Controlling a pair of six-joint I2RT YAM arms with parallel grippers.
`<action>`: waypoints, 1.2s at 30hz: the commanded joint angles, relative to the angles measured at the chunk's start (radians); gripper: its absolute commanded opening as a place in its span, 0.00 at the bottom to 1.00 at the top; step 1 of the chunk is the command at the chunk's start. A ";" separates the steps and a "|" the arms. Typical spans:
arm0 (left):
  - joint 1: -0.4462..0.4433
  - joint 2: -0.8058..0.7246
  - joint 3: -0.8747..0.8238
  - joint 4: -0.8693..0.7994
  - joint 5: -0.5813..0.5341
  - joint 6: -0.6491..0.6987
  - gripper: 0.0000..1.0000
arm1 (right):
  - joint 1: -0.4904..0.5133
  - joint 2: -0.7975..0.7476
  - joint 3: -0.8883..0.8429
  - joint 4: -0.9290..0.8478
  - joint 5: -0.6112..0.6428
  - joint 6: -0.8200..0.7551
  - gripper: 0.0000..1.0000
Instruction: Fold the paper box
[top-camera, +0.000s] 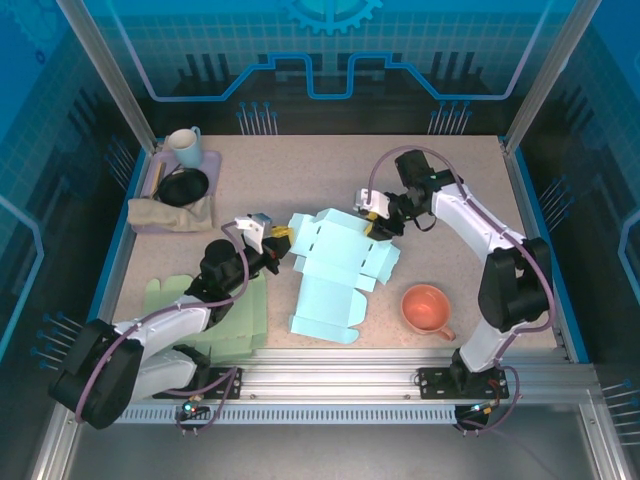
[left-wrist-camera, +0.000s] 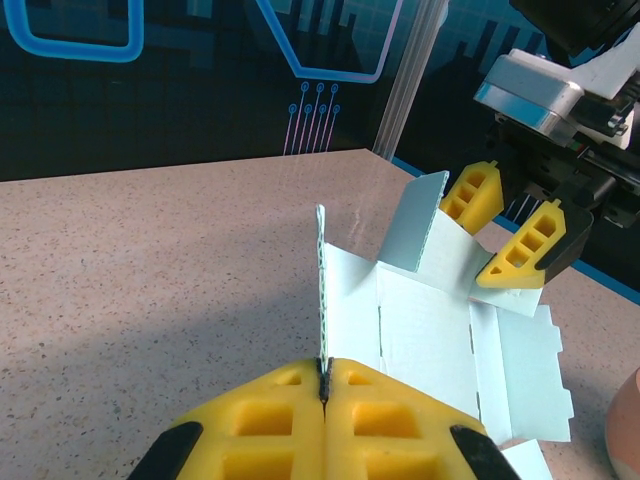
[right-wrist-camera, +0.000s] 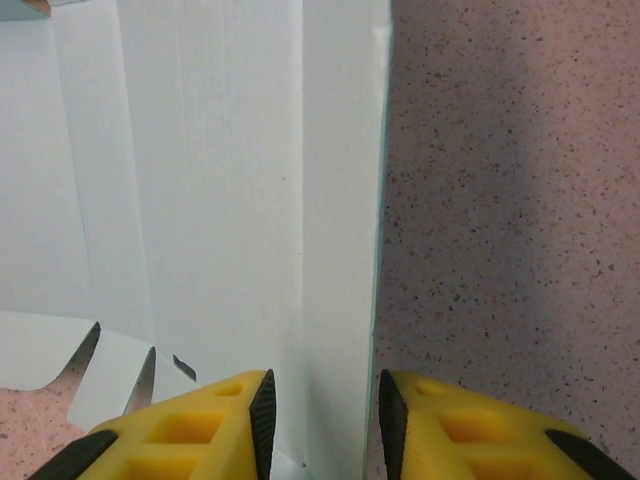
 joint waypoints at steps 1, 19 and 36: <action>-0.005 -0.023 -0.014 0.053 0.000 0.020 0.00 | 0.010 0.019 0.031 -0.051 -0.001 -0.014 0.33; -0.008 -0.034 -0.012 0.038 -0.018 0.020 0.00 | 0.019 0.035 0.063 -0.088 -0.003 -0.016 0.10; -0.008 -0.097 0.117 -0.276 -0.401 -0.271 0.57 | 0.071 0.052 0.170 -0.105 0.323 0.171 0.00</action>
